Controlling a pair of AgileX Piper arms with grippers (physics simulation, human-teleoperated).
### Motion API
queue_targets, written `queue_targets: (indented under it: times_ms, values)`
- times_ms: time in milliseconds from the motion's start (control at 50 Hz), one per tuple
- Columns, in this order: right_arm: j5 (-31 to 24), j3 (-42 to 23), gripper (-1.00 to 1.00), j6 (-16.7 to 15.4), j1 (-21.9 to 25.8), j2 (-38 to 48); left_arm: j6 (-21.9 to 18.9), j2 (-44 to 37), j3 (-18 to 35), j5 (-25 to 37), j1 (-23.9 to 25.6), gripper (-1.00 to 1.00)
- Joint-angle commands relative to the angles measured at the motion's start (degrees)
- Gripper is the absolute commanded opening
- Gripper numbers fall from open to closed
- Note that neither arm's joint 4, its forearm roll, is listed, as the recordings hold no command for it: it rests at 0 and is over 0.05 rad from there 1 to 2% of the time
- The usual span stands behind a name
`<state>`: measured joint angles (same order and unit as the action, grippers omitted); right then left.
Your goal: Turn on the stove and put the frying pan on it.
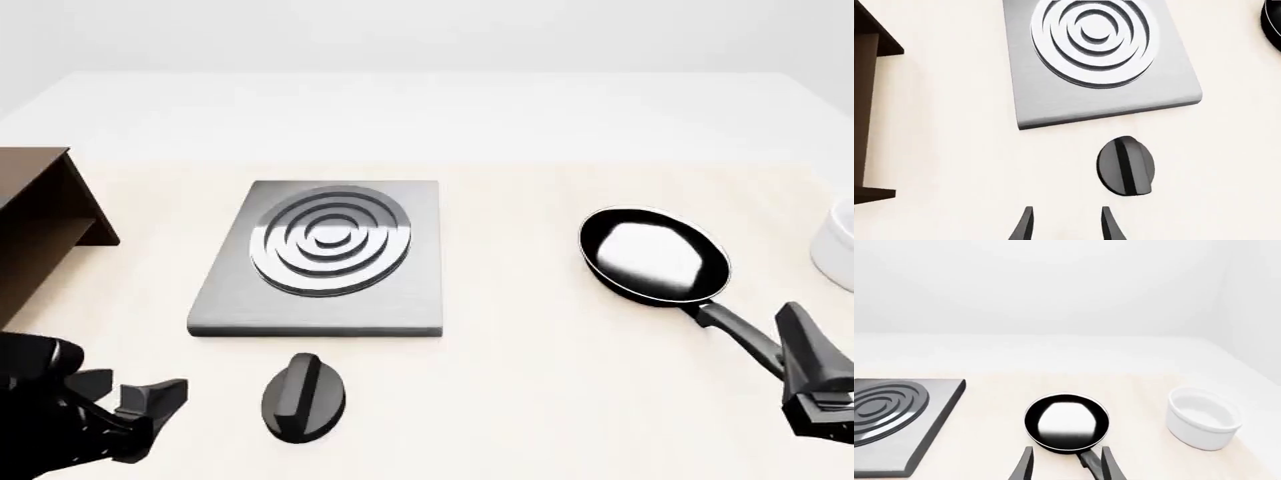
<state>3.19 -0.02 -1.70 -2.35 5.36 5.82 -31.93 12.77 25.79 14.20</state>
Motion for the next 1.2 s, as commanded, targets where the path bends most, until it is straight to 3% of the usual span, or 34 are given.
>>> queue_targets:
  times_ms: [20,160,460,640,780,1200]
  values:
    - [0.4,0.0,1.0,0.1,-0.3,0.7,1.8,-4.1,-4.1,-5.1,1.9,1.0]
    - [1.5,0.0,1.0,0.3,-0.3,2.1,-0.2,-5.6,-3.9,-7.2,-0.2,1.0]
    - [2.0,0.0,1.0,0.7,0.1,2.9,-2.7,-15.2,-6.0,-19.5,-2.5,1.0]
    - [3.4,0.0,1.0,0.7,0.3,4.3,-1.2,-17.6,-6.1,-22.5,-0.4,1.0]
    - [0.9,0.0,1.0,-0.4,1.0,1.6,-0.2,-18.8,-5.7,-23.9,0.3,1.0]
    - [0.8,0.0,1.0,0.9,0.7,2.0,3.3,-21.9,-6.6,-29.5,3.1,1.0]
